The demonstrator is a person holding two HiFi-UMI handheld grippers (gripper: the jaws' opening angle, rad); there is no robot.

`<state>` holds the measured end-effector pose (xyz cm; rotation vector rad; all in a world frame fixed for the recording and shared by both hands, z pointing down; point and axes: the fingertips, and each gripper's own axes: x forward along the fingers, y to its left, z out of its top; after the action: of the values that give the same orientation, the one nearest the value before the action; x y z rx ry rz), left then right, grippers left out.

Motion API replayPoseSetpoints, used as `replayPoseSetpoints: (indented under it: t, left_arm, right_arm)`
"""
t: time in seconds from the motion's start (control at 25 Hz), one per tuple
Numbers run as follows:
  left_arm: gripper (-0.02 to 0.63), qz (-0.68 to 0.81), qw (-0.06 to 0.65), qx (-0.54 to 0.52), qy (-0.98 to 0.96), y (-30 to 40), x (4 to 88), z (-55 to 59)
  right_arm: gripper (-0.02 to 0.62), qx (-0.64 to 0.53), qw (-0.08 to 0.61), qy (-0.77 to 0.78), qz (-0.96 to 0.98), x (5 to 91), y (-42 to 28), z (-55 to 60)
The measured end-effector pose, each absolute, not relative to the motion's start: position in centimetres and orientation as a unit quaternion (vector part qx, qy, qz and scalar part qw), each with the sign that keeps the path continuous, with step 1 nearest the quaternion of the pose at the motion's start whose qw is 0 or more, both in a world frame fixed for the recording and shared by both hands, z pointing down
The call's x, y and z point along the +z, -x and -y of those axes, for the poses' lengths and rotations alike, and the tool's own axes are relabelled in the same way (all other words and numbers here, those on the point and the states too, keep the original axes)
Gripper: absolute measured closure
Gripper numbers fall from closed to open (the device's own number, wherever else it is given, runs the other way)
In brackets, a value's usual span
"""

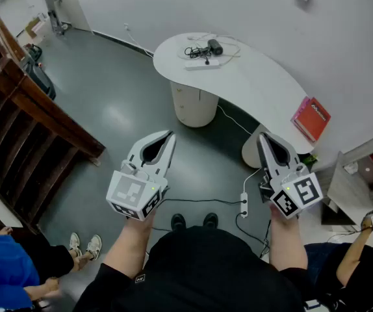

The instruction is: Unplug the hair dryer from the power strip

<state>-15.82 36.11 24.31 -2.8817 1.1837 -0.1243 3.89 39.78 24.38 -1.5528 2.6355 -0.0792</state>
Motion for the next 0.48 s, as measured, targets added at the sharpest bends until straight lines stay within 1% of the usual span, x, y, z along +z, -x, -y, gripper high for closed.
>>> replayPoseSetpoints:
  t: [0.48]
  left_arm:
    - [0.592, -0.386, 0.004, -0.041, 0.922, 14.5, 24.7, -36.0]
  right_arm:
    - [0.561, -0.039, 0.047, 0.494, -0.867, 24.8, -5.4, -39.5]
